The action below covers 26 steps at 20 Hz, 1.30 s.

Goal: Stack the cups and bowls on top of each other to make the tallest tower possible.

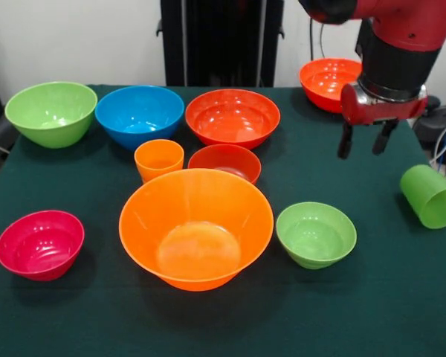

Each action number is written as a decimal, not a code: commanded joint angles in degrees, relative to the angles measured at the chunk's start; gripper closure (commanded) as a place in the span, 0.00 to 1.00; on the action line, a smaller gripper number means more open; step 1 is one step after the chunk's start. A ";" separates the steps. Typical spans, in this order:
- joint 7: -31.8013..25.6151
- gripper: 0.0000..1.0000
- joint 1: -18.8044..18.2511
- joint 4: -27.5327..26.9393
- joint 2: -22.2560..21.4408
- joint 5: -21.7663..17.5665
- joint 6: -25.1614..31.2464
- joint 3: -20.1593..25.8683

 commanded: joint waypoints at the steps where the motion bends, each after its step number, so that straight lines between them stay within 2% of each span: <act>1: -1.24 0.00 2.18 -6.01 8.48 -5.54 -7.07 0.97; 6: 1.05 0.00 4.65 -10.09 11.59 -4.88 -8.55 -0.76; 13: -0.01 0.00 5.67 -13.50 14.69 -5.13 -10.41 -2.74; 19: 1.32 0.00 6.84 -11.60 12.24 -2.73 -8.05 -3.36; 26: 1.51 0.00 7.59 -12.16 11.47 -2.08 -6.92 -4.26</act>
